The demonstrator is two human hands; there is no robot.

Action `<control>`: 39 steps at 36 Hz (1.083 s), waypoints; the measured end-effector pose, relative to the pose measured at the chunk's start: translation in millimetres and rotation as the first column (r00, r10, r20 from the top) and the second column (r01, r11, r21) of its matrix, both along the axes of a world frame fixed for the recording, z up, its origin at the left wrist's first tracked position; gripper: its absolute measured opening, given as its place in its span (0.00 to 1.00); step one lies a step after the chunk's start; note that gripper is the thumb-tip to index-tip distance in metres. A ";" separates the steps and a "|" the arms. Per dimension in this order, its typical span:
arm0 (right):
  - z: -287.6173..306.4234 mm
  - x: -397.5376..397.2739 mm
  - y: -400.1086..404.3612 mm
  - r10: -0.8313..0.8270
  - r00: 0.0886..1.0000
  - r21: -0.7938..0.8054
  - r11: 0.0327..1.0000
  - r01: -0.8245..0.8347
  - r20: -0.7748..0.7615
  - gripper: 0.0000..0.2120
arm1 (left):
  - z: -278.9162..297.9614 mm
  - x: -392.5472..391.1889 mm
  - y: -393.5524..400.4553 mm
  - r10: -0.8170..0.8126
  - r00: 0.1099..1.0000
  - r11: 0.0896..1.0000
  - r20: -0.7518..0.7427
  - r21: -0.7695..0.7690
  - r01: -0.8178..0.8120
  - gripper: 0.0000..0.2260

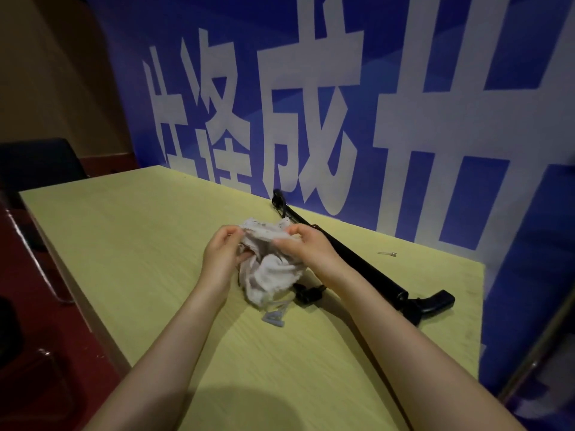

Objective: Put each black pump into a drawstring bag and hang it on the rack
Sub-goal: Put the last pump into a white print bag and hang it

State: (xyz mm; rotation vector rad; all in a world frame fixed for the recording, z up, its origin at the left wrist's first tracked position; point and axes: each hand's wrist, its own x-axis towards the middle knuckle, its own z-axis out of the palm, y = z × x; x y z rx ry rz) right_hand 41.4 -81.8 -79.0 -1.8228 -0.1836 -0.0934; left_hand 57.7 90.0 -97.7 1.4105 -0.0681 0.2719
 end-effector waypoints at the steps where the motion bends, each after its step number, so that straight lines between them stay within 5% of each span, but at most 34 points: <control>1: -1.6 -0.5 -1.9 0.028 1.000 -0.089 0.996 -0.027 0.012 0.12 | 1.6 1.8 4.4 0.005 0.999 0.998 -0.033 -0.067 -0.007 0.07; 6: -8.0 1.0 -7.3 -0.033 0.995 -0.239 0.970 0.054 0.093 0.06 | 8.4 2.3 13.3 -0.004 0.991 0.964 -0.130 -0.263 -0.031 0.11; 9: -7.8 2.1 -12.9 -0.197 0.974 -0.285 0.933 0.220 0.109 0.10 | 7.9 0.7 15.1 0.083 0.990 0.985 -0.117 -0.140 -0.099 0.11; 12: -0.4 -1.5 -21.8 -0.168 0.975 0.109 0.977 0.184 -0.143 0.12 | 7.1 -6.7 16.9 0.190 0.977 0.939 0.097 0.272 -0.210 0.09; 17: 18.6 -12.3 -30.9 0.235 0.912 0.642 0.766 0.038 -0.335 0.04 | 3.2 -15.0 15.5 -0.099 0.989 0.844 0.113 0.536 0.023 0.05; 18: 20.1 -14.4 -30.4 0.292 0.896 0.692 0.721 0.024 -0.335 0.05 | 4.2 -17.0 15.0 -0.135 0.984 0.828 0.116 0.559 0.047 0.05; 19: 21.1 -16.4 -28.8 0.347 0.881 0.726 0.688 -0.005 -0.322 0.07 | 2.5 -15.3 15.4 -0.135 0.985 0.842 0.108 0.536 0.056 0.20; 23: 20.7 -22.7 -17.7 0.496 0.827 0.813 0.576 -0.085 -0.265 0.15 | 5.6 -9.6 17.7 -0.075 0.996 0.970 0.038 0.236 0.064 0.11; 25: 17.6 -21.9 -12.7 0.432 0.856 0.727 0.680 -0.102 -0.284 0.14 | 4.8 -7.3 17.0 -0.096 0.995 0.992 -0.028 0.084 0.098 0.13; 28: 9.8 -21.9 -8.6 0.155 0.979 0.062 0.987 -0.148 -0.133 0.14 | 8.1 -8.1 15.9 -0.157 0.981 0.984 -0.114 -0.103 0.145 0.15; 31: -4.0 -14.8 -7.0 0.046 0.998 -0.407 0.913 -0.027 0.037 0.15 | 9.8 -6.9 20.3 -0.211 0.961 0.954 -0.179 -0.253 0.162 0.15; 34: -8.3 -12.5 -9.7 0.017 0.996 -0.423 0.906 0.020 0.083 0.10 | 8.8 -10.2 17.5 -0.154 0.978 0.981 -0.141 -0.141 0.134 0.13; 36: -5.1 -12.8 -15.0 -0.022 0.999 -0.304 0.952 0.032 0.035 0.10 | 6.8 -15.7 15.9 -0.061 0.997 0.981 -0.041 0.184 0.067 0.08; 39: 1.2 -13.8 -25.1 0.040 0.986 -0.025 0.999 -0.045 -0.165 0.12 | 3.4 -22.6 13.8 -0.114 0.992 0.841 0.054 0.537 0.068 0.10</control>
